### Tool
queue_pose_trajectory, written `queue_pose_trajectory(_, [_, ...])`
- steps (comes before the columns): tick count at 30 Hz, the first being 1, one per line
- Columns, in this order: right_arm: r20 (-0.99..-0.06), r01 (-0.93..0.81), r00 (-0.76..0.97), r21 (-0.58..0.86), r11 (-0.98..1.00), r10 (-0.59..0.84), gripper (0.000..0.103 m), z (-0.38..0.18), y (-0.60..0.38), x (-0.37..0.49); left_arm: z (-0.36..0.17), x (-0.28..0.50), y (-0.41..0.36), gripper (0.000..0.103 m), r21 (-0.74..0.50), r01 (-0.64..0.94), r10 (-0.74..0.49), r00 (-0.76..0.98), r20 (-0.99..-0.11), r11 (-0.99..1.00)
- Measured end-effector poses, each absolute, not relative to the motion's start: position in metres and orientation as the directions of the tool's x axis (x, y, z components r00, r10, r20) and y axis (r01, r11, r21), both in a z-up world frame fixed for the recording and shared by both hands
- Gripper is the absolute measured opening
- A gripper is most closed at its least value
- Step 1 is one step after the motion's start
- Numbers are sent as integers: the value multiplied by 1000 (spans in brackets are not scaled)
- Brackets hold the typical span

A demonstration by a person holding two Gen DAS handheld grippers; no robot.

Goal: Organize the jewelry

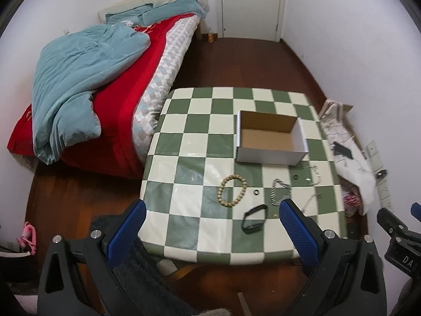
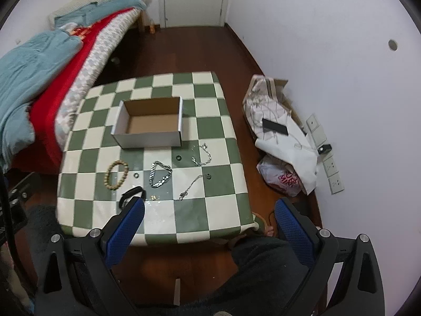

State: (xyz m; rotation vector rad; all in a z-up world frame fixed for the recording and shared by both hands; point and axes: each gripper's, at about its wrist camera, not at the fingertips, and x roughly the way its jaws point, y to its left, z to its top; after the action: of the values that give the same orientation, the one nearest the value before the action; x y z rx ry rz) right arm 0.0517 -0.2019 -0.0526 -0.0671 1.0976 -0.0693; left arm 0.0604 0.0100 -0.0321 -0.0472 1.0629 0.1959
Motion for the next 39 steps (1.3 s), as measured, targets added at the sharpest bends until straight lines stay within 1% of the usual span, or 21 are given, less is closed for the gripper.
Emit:
queue_pose_trajectory(9, [-944,58,322,-57,997,-72,100,-143,-205,115,-103,110,20,103,142,-166,197,384,-902,976])
queue_pose_trajectory(14, [-968,96,243,-41,995,-63,100,-193,-210,143,-148,138,24,103,194,-142,230,307,-923,971])
queue_pose_trajectory(16, [-975,125,213,-39,991,-65,97,-215,-216,155,-160,146,22,103,183,-131,213,281,-936,974])
queue_pose_trajectory(19, [-983,160,170,-39,986,-67,88,-243,-225,167,-178,161,9,103,168,-92,186,263,-947,982])
queue_pose_trajectory(21, [-989,182,132,-39,982,-64,79,-262,-233,173,-190,172,-6,103,167,-45,173,256,-951,985])
queue_pose_trajectory(24, [-993,217,99,-46,975,-68,77,-288,-240,178,-206,185,-28,102,155,16,147,236,-961,988])
queue_pose_trajectory(26, [-994,231,103,-22,973,-47,77,-297,-242,180,-215,192,-39,98,152,48,137,228,-964,987])
queue_pose_trajectory(28, [-994,232,104,-6,973,-31,77,-305,-239,184,-225,199,-50,89,147,82,127,209,-970,986])
queue_pose_trajectory(30, [-994,231,111,8,973,-18,75,-313,-234,188,-235,204,-60,86,151,114,128,190,-974,982])
queue_pose_trajectory(32, [-995,228,98,5,974,-17,69,-321,-228,191,-244,207,-66,86,159,135,134,176,-975,978])
queue_pose_trajectory(33, [-991,221,131,4,975,-25,65,-320,-225,192,-246,208,-68,86,162,140,137,173,-975,977])
queue_pose_trajectory(34, [-988,212,151,3,977,-30,63,-318,-221,193,-248,209,-69,86,164,145,139,169,-976,976])
queue_pose_trajectory(35, [-985,205,169,3,979,-32,54,-317,-218,194,-250,209,-70,86,168,152,142,166,-976,974])
queue_pose_trajectory(36, [-981,191,192,-2,982,-40,33,-315,-215,194,-252,209,-72,86,173,160,147,164,-975,972])
queue_pose_trajectory(37, [-977,178,205,-14,984,-51,18,-313,-213,194,-253,210,-73,86,177,164,150,164,-975,971])
queue_pose_trajectory(38, [-977,172,204,-31,985,-67,13,-312,-213,194,-254,210,-74,86,183,170,156,164,-974,968])
queue_pose_trajectory(39, [-977,176,204,-32,984,-69,13,-313,-216,193,-256,211,-75,86,188,176,160,164,-973,966])
